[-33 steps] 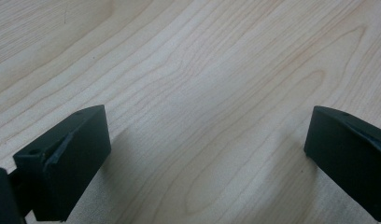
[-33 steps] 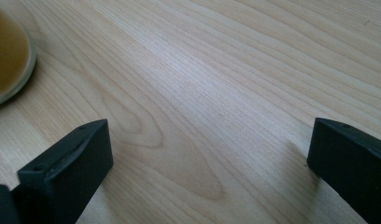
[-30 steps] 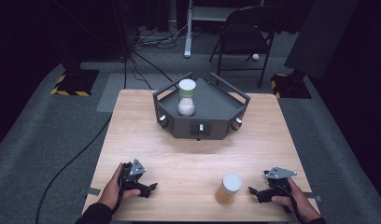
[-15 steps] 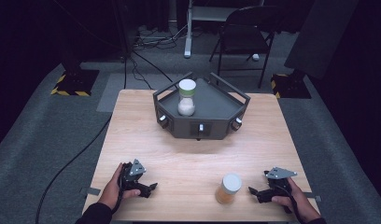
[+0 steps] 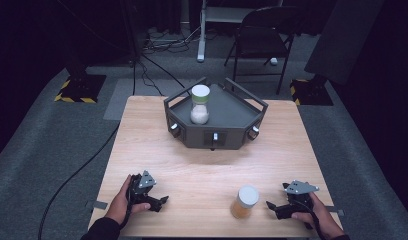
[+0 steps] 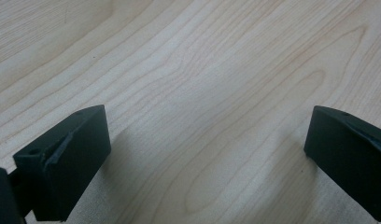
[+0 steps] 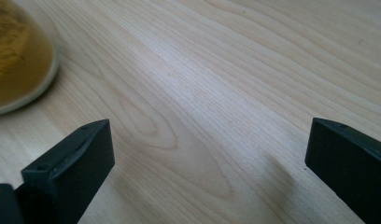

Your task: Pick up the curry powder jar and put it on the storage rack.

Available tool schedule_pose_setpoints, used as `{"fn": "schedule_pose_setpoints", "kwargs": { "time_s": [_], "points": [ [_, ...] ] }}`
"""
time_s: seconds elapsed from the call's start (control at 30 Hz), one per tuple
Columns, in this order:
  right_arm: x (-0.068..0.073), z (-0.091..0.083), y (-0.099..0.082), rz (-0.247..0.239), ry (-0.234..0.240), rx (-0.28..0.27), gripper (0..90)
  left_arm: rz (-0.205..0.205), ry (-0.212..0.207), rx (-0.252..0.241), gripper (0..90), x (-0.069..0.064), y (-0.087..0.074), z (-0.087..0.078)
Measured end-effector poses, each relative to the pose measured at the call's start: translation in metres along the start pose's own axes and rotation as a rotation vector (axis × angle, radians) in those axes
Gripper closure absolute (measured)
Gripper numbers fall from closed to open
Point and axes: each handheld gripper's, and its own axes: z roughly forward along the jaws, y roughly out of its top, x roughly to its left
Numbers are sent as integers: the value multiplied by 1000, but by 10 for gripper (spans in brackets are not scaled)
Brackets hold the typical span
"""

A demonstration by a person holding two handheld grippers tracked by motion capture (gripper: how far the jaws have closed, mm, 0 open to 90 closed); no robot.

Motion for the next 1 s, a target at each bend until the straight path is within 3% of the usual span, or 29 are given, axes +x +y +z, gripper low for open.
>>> {"fn": "schedule_pose_setpoints", "kwargs": {
  "time_s": [0.13, 0.57, 1.0],
  "points": [
    [2, -9, -2, 6, 10, -43, 9, 0, 0, 0, 4, 0, 0, 0],
    [8, -26, 0, -42, 72, -138, 9, 0, 0, 0, 3, 0, 0, 0],
    [13, -28, 5, -91, 117, -163, 9, -1, 0, 0, 3, 0, 0, 0]
  ]
}}
